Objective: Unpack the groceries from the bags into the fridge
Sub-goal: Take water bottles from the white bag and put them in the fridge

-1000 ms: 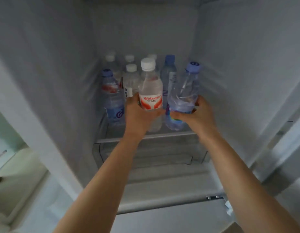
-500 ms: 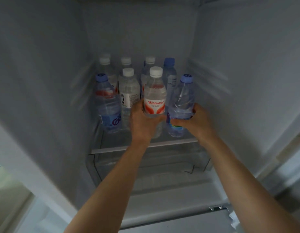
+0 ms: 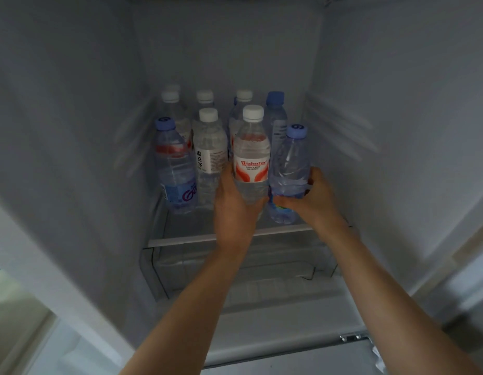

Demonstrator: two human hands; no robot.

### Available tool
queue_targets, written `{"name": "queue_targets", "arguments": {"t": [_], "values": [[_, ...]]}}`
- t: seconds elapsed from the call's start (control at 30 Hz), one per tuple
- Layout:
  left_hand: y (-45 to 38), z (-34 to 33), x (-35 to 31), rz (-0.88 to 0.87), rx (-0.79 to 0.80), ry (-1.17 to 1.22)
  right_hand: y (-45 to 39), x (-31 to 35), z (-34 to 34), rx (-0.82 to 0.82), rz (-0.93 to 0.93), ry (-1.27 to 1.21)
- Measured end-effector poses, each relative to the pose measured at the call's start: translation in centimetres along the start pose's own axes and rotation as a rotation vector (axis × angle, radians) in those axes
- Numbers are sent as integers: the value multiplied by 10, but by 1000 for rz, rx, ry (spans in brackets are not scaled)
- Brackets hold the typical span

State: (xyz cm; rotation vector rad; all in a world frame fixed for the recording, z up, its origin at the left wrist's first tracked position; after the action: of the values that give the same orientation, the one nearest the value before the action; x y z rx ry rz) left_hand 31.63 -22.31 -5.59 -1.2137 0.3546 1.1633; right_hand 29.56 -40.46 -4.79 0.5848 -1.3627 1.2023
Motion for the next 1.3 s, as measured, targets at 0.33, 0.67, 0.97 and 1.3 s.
{"name": "queue_targets", "arguments": {"t": [0.33,0.67,0.97,1.3], "values": [[21,-2,-13,-126,-10,-339,18,-5,-3,-50,108,9],[3,-25,-8,-83,17,-510,-17,-11,-13,-69,115,55],[-6,-29,-4,-78,-11,-566,-32,-20,-19,-75,104,106],[8,-22,-4,-118,79,-534,1,-17,-9,-115,19,106]]}}
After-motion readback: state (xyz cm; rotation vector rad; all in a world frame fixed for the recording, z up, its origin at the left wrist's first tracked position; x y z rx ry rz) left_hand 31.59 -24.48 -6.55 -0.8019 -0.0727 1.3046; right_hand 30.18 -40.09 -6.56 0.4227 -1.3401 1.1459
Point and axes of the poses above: each hand's wrist, its own y-axis away from the middle knuckle, its own z-axis out of the back of the hand, x = y × z, the point moved 7 cm from there along -y, towards the middle knuckle, and after that the axes turned 8 degrees about -y, right-handed, at the moved point
